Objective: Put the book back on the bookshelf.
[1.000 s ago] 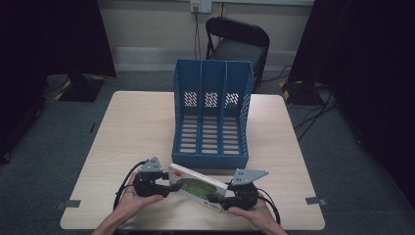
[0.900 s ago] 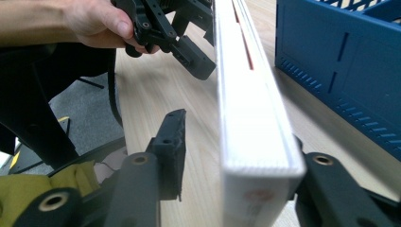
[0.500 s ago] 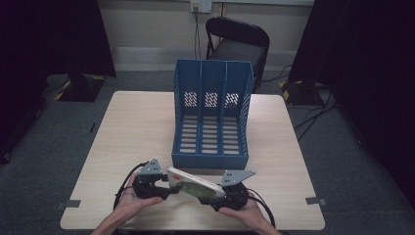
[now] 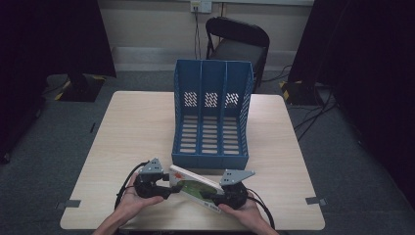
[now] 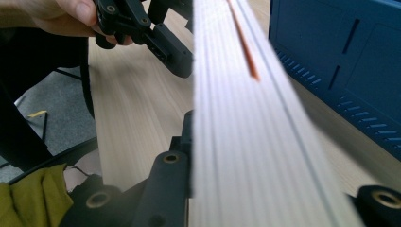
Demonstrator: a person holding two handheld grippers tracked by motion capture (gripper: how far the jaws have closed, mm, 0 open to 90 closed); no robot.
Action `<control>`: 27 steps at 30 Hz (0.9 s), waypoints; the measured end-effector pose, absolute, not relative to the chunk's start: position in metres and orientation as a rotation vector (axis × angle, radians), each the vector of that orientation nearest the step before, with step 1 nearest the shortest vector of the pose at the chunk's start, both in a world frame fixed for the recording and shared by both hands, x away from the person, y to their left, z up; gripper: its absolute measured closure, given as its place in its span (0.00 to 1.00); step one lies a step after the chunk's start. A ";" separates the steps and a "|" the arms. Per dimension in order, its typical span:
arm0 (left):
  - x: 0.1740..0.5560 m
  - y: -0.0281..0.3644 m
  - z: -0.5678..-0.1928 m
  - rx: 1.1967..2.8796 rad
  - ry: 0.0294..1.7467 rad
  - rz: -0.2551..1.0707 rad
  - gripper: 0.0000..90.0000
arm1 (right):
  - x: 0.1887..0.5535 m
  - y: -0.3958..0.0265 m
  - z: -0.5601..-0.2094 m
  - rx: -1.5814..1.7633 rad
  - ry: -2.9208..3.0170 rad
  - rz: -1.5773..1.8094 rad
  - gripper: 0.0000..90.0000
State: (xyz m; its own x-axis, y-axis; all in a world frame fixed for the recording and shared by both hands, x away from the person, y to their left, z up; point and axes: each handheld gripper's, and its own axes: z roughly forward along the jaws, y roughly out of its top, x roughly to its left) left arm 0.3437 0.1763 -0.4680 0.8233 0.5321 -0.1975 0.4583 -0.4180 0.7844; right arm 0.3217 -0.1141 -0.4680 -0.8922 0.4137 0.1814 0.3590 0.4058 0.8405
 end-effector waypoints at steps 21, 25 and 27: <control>0.351 0.214 -0.464 2.027 0.863 0.136 0.31 | 0.324 -0.122 -0.460 0.750 2.613 1.517 0.85; 0.355 0.216 -0.470 2.087 0.895 0.150 0.28 | 0.323 -0.123 -0.458 0.750 2.612 1.518 0.85; 0.357 0.216 -0.474 2.114 0.926 0.152 0.29 | 0.323 -0.124 -0.457 0.757 2.612 1.520 0.85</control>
State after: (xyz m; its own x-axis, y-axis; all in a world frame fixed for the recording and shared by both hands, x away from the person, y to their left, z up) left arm 0.3570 0.2161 -0.4738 0.7241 0.6618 -0.1944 0.5647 -0.4069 0.7181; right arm 0.3232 -0.1239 -0.4575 -0.8817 0.4199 0.2151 0.3945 0.4062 0.8242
